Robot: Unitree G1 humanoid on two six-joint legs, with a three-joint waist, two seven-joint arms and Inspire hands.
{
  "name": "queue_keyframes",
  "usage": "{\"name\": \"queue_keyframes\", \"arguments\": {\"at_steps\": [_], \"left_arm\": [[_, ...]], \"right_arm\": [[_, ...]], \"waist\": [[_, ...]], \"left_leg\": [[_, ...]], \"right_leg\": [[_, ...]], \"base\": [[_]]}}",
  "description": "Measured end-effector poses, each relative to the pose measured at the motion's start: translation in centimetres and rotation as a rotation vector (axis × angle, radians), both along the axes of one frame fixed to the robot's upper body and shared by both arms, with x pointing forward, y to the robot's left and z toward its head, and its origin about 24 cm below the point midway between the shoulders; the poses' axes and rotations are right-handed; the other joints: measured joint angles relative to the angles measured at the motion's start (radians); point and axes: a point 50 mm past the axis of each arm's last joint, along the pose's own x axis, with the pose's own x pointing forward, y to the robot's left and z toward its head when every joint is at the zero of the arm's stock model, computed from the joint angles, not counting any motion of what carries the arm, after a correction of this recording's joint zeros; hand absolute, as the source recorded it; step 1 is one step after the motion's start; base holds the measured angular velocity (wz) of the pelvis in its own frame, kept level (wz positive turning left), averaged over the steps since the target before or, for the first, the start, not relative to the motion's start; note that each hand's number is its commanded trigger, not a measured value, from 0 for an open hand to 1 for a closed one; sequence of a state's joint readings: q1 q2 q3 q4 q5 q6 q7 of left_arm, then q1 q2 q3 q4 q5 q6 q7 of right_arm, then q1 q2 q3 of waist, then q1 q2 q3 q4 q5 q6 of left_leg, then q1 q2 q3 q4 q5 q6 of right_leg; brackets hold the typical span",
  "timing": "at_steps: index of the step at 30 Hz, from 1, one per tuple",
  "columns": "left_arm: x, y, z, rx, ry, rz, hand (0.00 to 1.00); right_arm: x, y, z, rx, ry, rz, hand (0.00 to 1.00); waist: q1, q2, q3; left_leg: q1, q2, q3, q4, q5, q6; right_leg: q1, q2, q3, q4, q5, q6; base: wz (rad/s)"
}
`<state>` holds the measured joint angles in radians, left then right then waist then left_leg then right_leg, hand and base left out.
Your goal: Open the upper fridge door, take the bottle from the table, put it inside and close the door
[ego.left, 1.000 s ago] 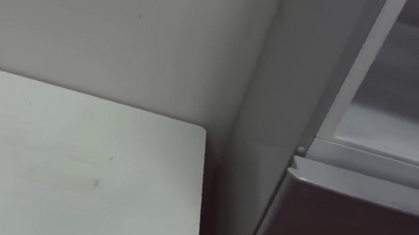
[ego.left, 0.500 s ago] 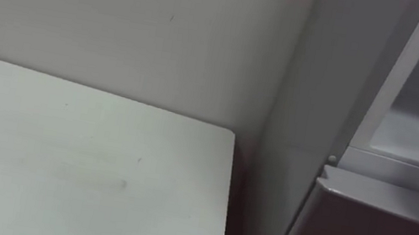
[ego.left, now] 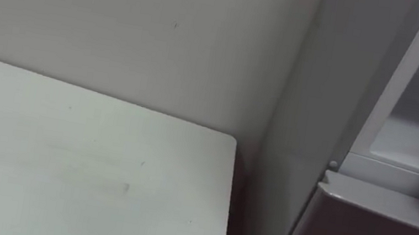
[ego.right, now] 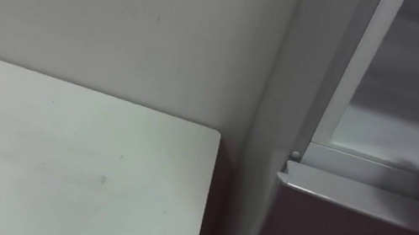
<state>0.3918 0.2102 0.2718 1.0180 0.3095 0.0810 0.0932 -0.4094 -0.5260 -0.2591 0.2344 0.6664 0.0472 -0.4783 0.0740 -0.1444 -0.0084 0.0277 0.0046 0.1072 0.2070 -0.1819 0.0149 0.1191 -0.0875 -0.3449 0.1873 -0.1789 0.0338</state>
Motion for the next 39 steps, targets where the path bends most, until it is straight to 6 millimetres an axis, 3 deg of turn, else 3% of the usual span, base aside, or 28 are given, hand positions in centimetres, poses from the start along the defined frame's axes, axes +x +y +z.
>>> {"name": "queue_keyframes", "arguments": {"at_steps": [8,16,21,39], "left_arm": [[0.4,0.3,0.3,0.014,-0.017,-0.008,0.00],[0.5,0.7,0.8,0.036,-0.035,-0.019,0.00],[0.6,0.6,0.8,0.031,-0.032,-0.040,0.00],[0.4,1.2,1.0,0.041,-0.007,-0.036,0.00]], "right_arm": [[1.7,-0.9,1.4,0.033,0.033,-0.062,1.00],[2.8,0.2,2.4,-0.012,0.052,-0.057,1.00],[3.9,0.7,2.3,-0.057,0.110,-0.046,1.00],[3.8,-2.2,1.1,-0.125,0.262,-0.126,1.00]], "waist": [[0.022,-0.009,0.0009],[0.047,-0.006,0.0006],[0.059,-0.005,0.0016],[0.106,-0.017,0.0035]], "left_leg": [[-0.067,-0.001,-0.039,0.049,0.000,-0.001],[-0.097,0.001,-0.057,0.067,0.004,-0.001],[-0.108,0.001,-0.057,0.077,0.003,0.000],[-0.158,-0.002,-0.109,0.132,0.002,0.000]], "right_leg": [[-0.031,0.001,-0.038,0.011,0.001,-0.001],[-0.049,0.002,-0.059,0.018,0.002,-0.003],[-0.049,0.002,-0.060,0.018,0.003,-0.006],[-0.052,0.011,-0.094,0.012,0.005,-0.010]], "base": [[0.17],[0.06],[0.01],[0.08]]}}
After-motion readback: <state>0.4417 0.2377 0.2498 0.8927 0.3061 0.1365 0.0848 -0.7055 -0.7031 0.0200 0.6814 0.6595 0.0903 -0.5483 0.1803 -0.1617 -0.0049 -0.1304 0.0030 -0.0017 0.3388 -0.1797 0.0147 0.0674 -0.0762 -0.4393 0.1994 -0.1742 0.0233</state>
